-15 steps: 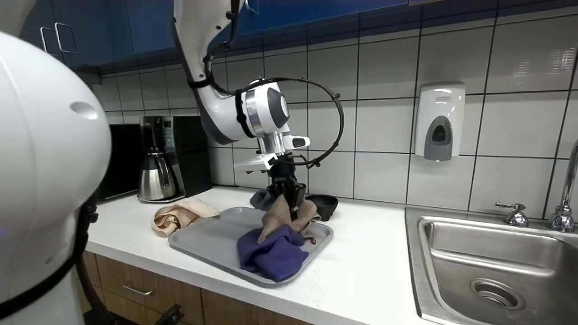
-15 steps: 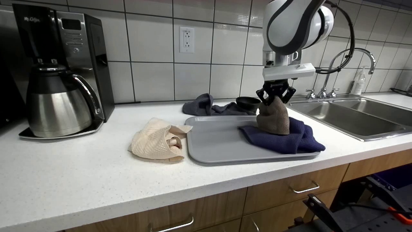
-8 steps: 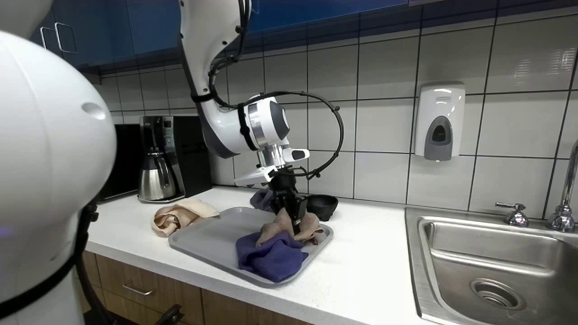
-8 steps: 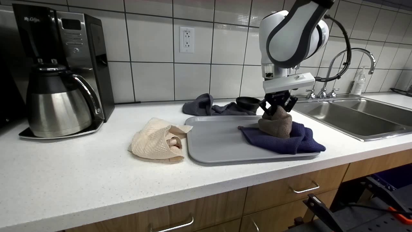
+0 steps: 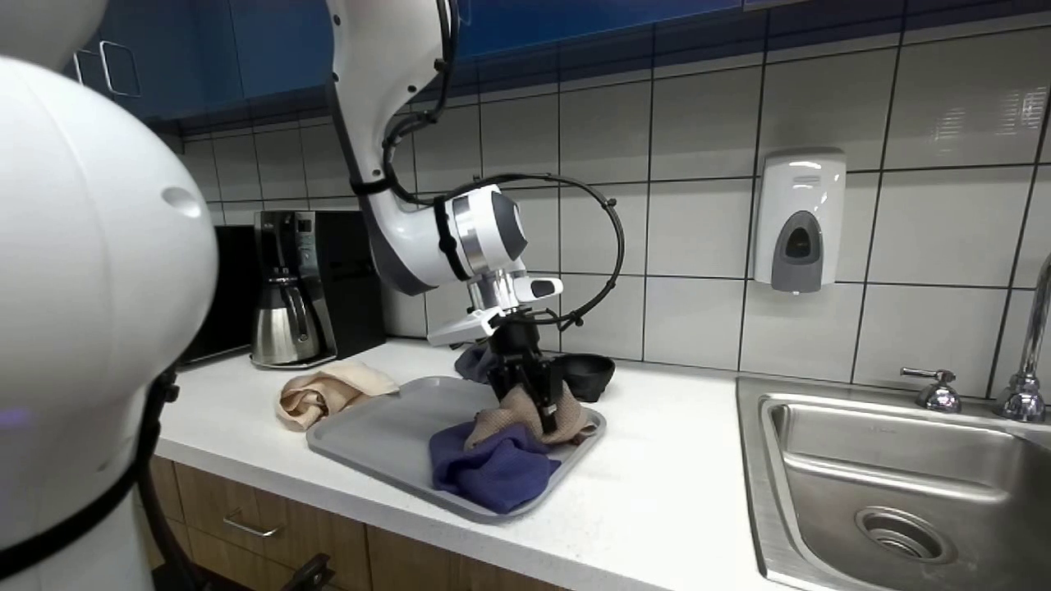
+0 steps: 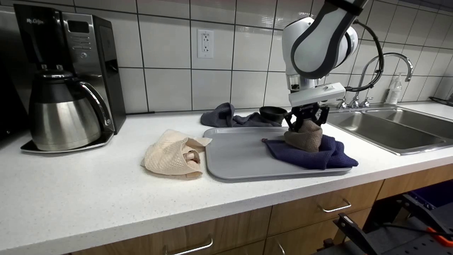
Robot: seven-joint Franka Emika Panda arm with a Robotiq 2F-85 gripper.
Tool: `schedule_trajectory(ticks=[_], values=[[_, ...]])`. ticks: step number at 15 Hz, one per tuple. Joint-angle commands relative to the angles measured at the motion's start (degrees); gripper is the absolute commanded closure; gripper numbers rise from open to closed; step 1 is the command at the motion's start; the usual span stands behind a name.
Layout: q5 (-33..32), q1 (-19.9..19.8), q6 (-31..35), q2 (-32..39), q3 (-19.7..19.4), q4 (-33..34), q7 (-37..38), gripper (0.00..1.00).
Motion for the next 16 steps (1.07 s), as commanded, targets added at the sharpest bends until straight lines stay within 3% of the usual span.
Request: schedule_trajectory(ticks=[1,3,4,16], values=[[-0.79,0.72,-1.89,-2.38,-0.38,0.21,0.45,0.17],[-0.95,0.69,-1.78,-3.59,-0.23,0.06,0.26,0.02],[-1.89,0.93,-1.64,-4.10,-0.43,0.15,1.14,0.00],[-3.10,0.89,-1.26,-6.37,1.44,4.59,0.39,0.00]])
